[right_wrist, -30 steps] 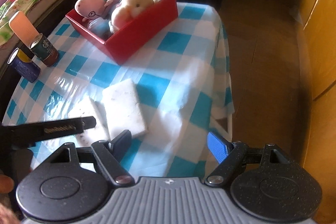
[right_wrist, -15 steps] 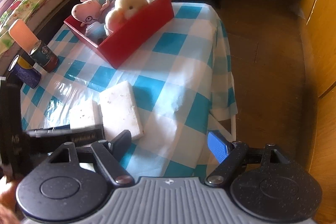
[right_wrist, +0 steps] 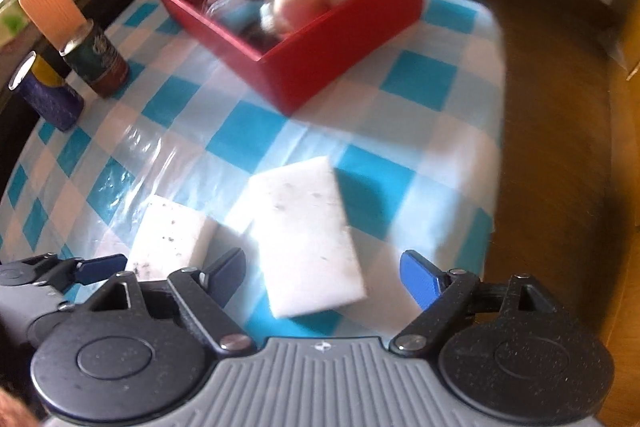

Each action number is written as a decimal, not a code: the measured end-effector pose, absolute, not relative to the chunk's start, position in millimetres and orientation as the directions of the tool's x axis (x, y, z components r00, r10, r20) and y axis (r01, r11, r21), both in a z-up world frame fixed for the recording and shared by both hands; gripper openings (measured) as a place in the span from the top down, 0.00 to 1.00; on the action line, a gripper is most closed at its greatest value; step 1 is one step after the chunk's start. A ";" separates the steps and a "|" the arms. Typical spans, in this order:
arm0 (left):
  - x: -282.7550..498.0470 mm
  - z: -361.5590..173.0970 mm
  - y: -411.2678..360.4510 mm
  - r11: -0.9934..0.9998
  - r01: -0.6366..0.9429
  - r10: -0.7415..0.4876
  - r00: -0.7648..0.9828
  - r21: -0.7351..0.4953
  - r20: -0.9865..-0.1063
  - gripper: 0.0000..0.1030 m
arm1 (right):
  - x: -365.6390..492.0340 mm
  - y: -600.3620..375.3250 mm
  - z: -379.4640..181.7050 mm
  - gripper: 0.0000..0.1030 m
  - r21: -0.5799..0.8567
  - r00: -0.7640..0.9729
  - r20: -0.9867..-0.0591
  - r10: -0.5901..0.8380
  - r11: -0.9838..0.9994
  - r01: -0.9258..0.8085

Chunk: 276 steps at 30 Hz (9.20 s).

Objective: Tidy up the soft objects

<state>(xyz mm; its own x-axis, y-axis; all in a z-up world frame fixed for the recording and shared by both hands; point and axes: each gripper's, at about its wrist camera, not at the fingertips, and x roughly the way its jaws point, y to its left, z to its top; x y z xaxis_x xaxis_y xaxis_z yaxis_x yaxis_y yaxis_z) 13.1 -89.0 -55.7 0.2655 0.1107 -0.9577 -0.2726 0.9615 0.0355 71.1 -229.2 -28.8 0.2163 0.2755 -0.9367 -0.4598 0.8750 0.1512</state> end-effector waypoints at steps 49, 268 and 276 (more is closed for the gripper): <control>13.6 -38.5 -61.5 0.980 -0.197 0.062 0.291 0.003 -0.955 0.43 | 45.7 -222.5 -33.1 0.68 0.186 0.268 -0.920 0.285 0.921 -0.342; 33.4 105.9 -4.1 0.998 -0.063 0.029 0.718 -0.024 -0.695 0.16 | 9.5 -172.8 95.8 0.49 0.214 0.752 -0.609 0.251 0.965 -0.149; 32.0 107.1 -6.3 0.997 -0.067 0.032 0.724 -0.025 -0.689 0.16 | 8.9 -172.8 96.5 0.49 0.220 0.759 -0.600 0.252 0.965 -0.146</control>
